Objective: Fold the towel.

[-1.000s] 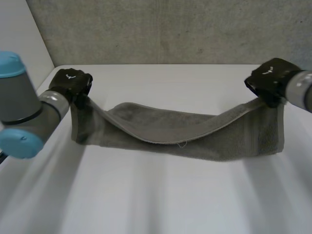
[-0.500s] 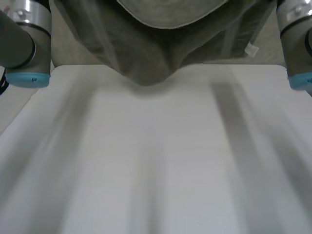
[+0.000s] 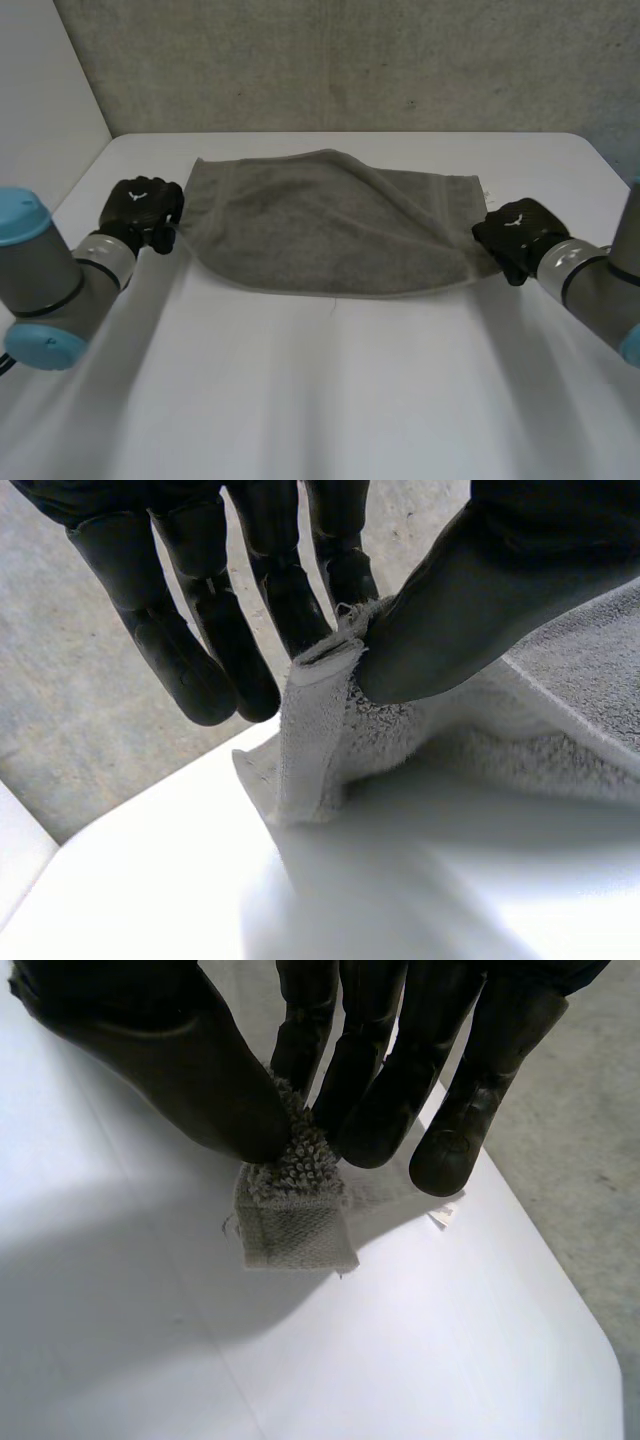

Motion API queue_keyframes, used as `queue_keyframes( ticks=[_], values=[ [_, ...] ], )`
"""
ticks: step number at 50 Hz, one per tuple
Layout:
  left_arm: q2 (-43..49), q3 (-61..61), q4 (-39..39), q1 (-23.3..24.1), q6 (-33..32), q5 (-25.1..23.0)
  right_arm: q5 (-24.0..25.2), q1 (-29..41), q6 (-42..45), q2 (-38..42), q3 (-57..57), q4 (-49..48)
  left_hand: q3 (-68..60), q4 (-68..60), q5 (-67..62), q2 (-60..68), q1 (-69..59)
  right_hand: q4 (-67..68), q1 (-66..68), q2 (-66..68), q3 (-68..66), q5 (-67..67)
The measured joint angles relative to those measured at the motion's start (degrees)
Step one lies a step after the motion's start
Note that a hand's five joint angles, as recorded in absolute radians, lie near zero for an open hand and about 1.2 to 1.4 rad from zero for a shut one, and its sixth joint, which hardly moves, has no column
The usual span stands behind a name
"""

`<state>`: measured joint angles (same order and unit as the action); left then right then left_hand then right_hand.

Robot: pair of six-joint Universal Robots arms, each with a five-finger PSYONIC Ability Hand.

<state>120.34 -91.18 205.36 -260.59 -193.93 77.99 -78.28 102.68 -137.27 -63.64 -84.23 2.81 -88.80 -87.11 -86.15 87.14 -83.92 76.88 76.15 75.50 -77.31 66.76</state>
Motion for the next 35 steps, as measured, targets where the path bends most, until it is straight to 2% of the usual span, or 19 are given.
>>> queue_keyframes(
  ticks=[10,18,26,32,35],
  values=[
    [-17.21,-8.26,-3.55,-3.41,-1.29,-3.14,0.91,-4.72,-0.24,-15.14,-2.92,5.77,-0.01,0.0,0.0,0.0,0.0,0.0,0.0,0.0,0.0,0.0],
    [-30.51,-13.0,-10.02,-8.17,-0.04,-6.18,8.01,-10.62,0.22,-25.96,-0.54,20.01,-0.01,0.0,0.0,0.0,0.0,0.0,0.0,0.0,0.0,0.0],
    [-33.41,-16.37,-13.02,-10.0,3.34,-9.39,16.34,-15.64,3.36,-26.15,-0.45,26.93,-0.02,0.0,0.0,0.0,0.0,0.0,0.0,0.0,-0.01,0.0],
    [-27.59,-16.07,-12.59,-9.28,3.46,-9.57,16.71,-16.1,5.22,-19.74,0.12,27.2,-0.02,0.0,0.0,0.0,0.0,0.0,0.0,0.0,-0.01,0.0],
    [-21.54,-13.06,-12.3,-7.99,3.26,-9.23,15.92,-15.87,5.46,-14.76,1.94,26.99,-0.02,0.0,0.0,0.0,0.0,0.0,0.0,0.0,-0.01,0.0]
  ],
)
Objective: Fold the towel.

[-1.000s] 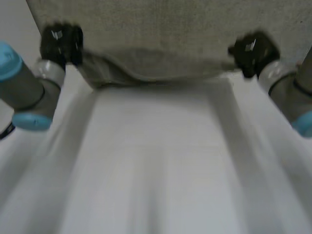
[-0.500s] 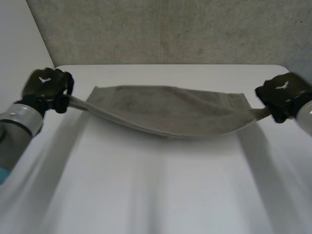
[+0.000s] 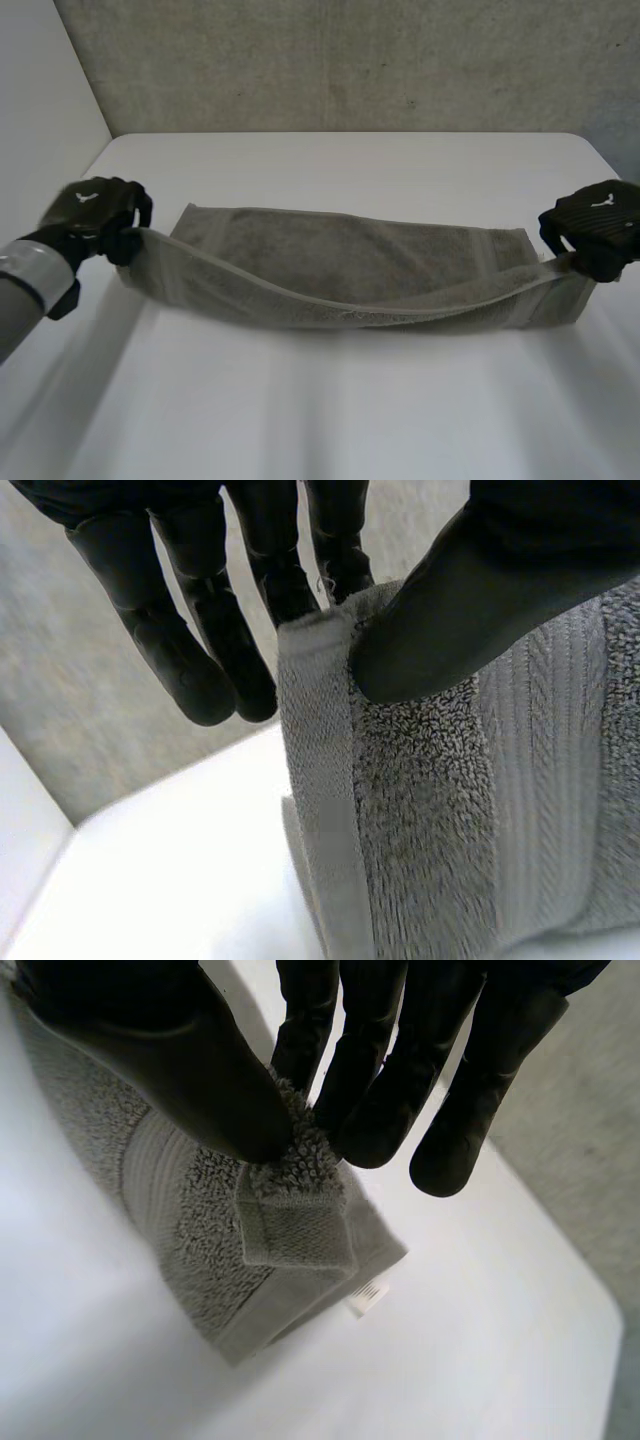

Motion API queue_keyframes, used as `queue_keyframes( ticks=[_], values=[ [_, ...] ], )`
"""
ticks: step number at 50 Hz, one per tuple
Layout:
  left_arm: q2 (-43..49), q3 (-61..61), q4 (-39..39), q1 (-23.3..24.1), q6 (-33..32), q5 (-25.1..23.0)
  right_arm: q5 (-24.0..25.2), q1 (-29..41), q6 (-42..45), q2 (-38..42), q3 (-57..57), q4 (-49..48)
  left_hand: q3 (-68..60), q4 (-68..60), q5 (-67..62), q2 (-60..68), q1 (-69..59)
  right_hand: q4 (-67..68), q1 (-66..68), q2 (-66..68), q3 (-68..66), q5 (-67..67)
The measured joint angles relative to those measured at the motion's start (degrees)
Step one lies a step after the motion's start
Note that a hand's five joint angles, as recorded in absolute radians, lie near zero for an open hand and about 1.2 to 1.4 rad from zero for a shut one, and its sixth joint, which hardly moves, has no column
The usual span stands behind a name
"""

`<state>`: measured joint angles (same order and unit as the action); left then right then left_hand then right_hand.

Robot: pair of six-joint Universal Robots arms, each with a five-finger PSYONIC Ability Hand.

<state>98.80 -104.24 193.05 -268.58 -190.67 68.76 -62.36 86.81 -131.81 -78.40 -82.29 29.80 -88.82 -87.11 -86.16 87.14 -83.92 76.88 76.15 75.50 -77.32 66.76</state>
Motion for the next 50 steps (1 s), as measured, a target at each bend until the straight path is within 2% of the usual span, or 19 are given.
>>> queue_keyframes(
  ticks=[6,16,25,35,37,40,42,44,45,50],
  values=[
    [10.26,7.85,0.18,2.25,-0.09,1.61,-1.91,0.76,-0.87,8.21,4.72,-0.28,-0.01,0.0,0.0,0.0,0.0,0.0,0.0,0.0,0.0,0.0],
    [26.31,26.49,0.27,7.18,-0.09,10.62,-8.11,5.38,-8.39,21.34,15.71,-6.03,-0.05,0.0,0.0,0.0,0.0,0.0,0.0,0.0,0.0,0.0],
    [34.64,36.74,3.2,10.17,-0.11,14.78,-12.42,8.39,-14.27,26.22,19.69,-15.78,-0.06,0.0,0.0,0.0,0.0,0.0,0.0,0.0,0.0,0.0],
    [37.94,40.44,8.41,11.81,-0.63,18.38,-15.21,10.37,-17.44,27.84,20.3,-24.58,0.0,0.06,0.07,-0.05,0.04,0.0,0.0,-0.02,0.0,0.0],
    [38.12,40.53,9.22,12.03,-0.78,18.95,-15.44,10.69,-17.57,28.18,20.4,-25.34,7.33,6.75,5.9,-6.45,4.54,-12.01,-11.9,-12.1,11.86,-12.43],
    [38.18,40.1,10.13,12.49,-1.07,19.44,-16.17,11.24,-17.67,28.7,20.56,-25.99,36.95,37.24,35.02,-35.56,33.51,-43.03,-43.73,-44.35,43.16,-45.41],
    [38.11,39.65,10.34,12.74,-1.3,19.52,-16.76,11.45,-17.7,28.79,20.59,-26.06,53.66,54.19,51.88,-51.86,50.07,-57.08,-57.11,-57.4,57.3,-59.66],
    [37.92,38.95,10.44,13.05,-1.71,19.52,-17.33,11.59,-17.74,28.73,20.52,-26.07,69.23,68.49,67.41,-66.75,64.56,-61.82,-61.74,-61.22,62.48,-63.24],
    [37.83,38.7,10.45,13.16,-1.88,19.52,-17.53,11.64,-17.77,28.69,20.46,-26.07,71.96,70.69,70.21,-69.55,67.16,-61.91,-62.17,-61.29,62.79,-63.24],
    [36.42,36.25,10.43,13.96,-4.17,19.54,-18.41,11.95,-18.09,27.09,19.22,-26.23,74.62,72.1,73.49,-72.27,68.38,-61.93,-62.74,-61.29,62.98,-63.25]
  ],
)
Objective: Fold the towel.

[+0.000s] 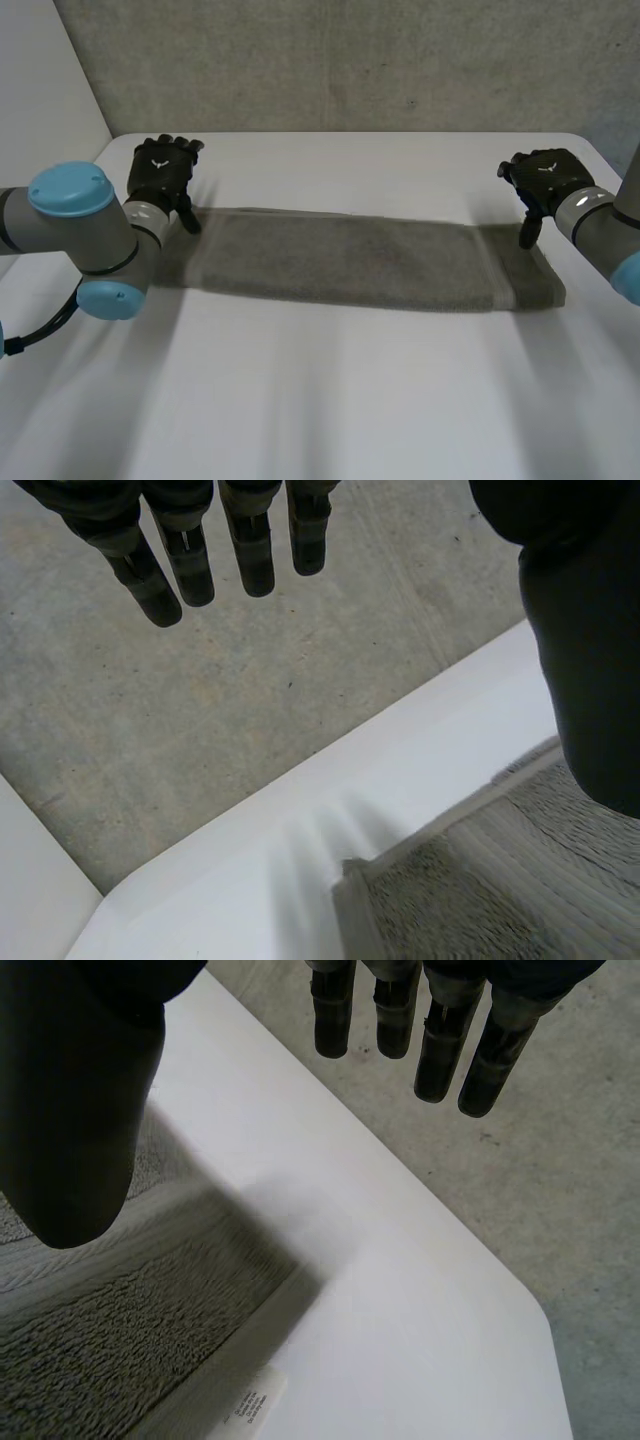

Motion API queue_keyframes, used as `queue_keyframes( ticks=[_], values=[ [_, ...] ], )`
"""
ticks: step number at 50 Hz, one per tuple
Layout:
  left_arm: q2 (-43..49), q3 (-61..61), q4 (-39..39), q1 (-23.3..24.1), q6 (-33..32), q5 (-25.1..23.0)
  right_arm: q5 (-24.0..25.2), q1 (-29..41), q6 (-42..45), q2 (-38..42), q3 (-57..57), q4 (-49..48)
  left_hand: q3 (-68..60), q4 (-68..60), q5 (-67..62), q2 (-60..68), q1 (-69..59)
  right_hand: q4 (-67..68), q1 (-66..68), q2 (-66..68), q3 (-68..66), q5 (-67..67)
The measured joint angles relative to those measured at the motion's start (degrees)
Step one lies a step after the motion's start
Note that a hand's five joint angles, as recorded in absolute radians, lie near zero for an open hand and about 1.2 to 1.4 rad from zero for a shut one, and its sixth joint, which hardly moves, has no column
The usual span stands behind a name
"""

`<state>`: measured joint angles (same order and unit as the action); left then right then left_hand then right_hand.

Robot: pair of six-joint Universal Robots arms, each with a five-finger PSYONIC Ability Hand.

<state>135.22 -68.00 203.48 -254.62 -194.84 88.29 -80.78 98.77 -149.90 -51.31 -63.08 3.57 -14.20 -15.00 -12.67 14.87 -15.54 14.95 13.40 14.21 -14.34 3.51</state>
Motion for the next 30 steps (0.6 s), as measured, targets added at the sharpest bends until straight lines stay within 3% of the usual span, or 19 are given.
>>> queue_keyframes(
  ticks=[15,20,30],
  values=[
    [-10.51,-11.93,-0.1,-0.21,-0.51,-0.1,1.57,-0.67,0.03,-17.63,-16.05,-3.83,0.08,0.0,0.07,-0.01,0.17,0.0,-0.25,0.0,-0.01,0.0],
    [-15.48,-18.55,-0.07,-0.03,0.96,-0.74,5.35,-2.08,0.18,-22.18,-25.23,-6.32,0.08,0.0,0.07,-0.01,0.18,9.48,10.89,9.7,-9.88,11.69],
    [-20.69,-25.94,0.82,0.34,5.79,-3.64,10.7,-6.86,0.78,-21.41,-35.28,-12.66,0.08,0.0,0.06,-0.01,0.18,12.04,13.67,12.3,-12.53,14.13]
  ],
)
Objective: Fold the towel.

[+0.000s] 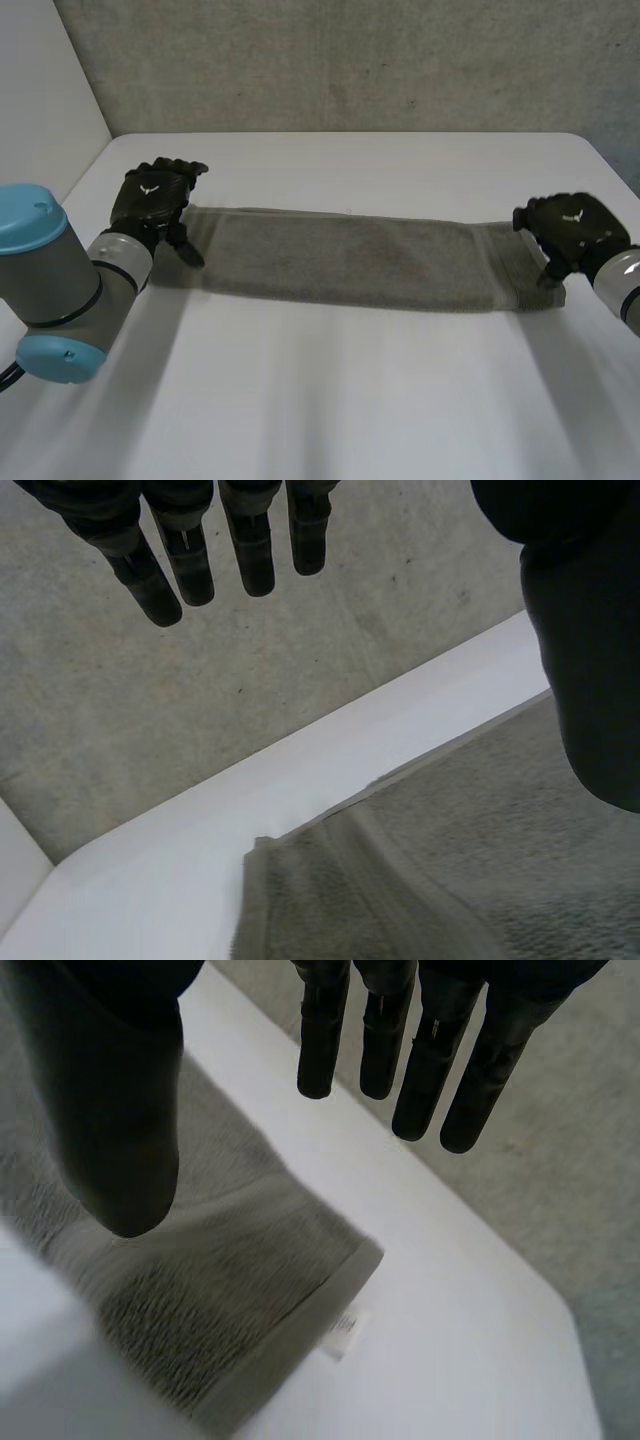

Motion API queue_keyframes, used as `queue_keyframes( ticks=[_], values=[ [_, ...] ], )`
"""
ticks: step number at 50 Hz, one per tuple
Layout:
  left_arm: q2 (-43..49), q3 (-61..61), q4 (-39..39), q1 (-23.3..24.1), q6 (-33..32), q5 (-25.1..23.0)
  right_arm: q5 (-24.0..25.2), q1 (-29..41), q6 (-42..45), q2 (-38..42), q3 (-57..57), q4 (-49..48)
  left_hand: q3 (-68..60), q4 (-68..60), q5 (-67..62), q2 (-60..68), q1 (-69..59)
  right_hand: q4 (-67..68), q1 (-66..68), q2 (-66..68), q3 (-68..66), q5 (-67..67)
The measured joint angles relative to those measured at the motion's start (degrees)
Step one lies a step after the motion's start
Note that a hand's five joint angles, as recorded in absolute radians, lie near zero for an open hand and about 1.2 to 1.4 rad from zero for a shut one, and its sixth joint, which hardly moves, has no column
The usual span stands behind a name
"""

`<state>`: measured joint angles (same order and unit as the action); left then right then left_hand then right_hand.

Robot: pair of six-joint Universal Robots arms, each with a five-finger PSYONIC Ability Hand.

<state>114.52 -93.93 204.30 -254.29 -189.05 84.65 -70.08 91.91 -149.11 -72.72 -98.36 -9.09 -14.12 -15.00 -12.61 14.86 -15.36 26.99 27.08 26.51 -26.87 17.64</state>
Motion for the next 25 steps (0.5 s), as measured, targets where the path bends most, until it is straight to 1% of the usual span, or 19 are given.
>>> queue_keyframes(
  ticks=[7,11,17,18,19,20,21,22,24,25],
  values=[
    [-0.26,-1.33,2.1,0.49,1.39,-0.53,0.39,-0.65,1.25,6.71,0.15,-1.3,0.0,0.0,0.0,0.0,0.0,0.0,0.0,0.0,0.0,0.0],
    [-0.11,-1.56,2.9,0.77,1.46,-0.52,-0.17,-0.64,3.89,10.56,1.5,-1.62,0.0,0.0,0.0,0.0,0.0,0.0,0.51,0.0,-0.31,0.35],
    [-0.01,-1.5,3.04,0.83,1.36,-0.47,-0.66,-0.75,5.89,12.63,2.63,-2.15,0.0,0.0,0.0,0.0,0.0,3.32,3.63,3.73,-3.62,3.27],
    [0.0,-1.47,3.04,0.83,1.35,-0.47,-0.73,-0.84,6.05,12.91,2.92,-2.26,0.0,0.0,0.0,0.0,0.0,8.4,8.75,8.78,-8.65,8.64],
    [0.0,-1.44,3.04,0.81,1.34,-0.46,-0.8,-0.98,6.15,13.21,3.25,-2.33,0.0,0.0,0.0,0.0,-0.04,16.84,17.98,18.58,-17.11,16.97],
    [0.0,-1.43,3.04,0.81,1.33,-0.46,-0.84,-1.06,6.18,13.34,3.45,-2.37,0.0,0.0,0.01,0.0,0.0,22.52,23.79,24.74,-22.83,22.52],
    [0.02,-1.41,3.03,0.8,1.32,-0.46,-0.88,-1.21,6.21,13.59,3.86,-2.43,0.0,0.0,0.0,0.0,0.0,33.29,33.49,34.78,-33.57,33.21],
    [0.03,-1.39,3.03,0.78,1.32,-0.45,-0.93,-1.33,6.22,13.76,4.15,-2.46,0.0,0.0,0.0,0.0,0.0,38.43,39.15,40.37,-38.49,38.13],
    [0.06,-1.37,3.03,0.75,1.32,-0.45,-1.18,-1.81,6.18,14.07,4.8,-2.61,0.0,0.0,0.0,0.0,0.0,45.67,45.76,46.15,-44.96,44.74],
    [0.06,-1.37,3.03,0.75,1.31,-0.45,-1.33,-2.03,6.17,14.11,4.96,-2.7,0.0,0.0,0.0,0.0,-0.04,46.74,47.0,47.31,-45.95,46.2]
  ],
)
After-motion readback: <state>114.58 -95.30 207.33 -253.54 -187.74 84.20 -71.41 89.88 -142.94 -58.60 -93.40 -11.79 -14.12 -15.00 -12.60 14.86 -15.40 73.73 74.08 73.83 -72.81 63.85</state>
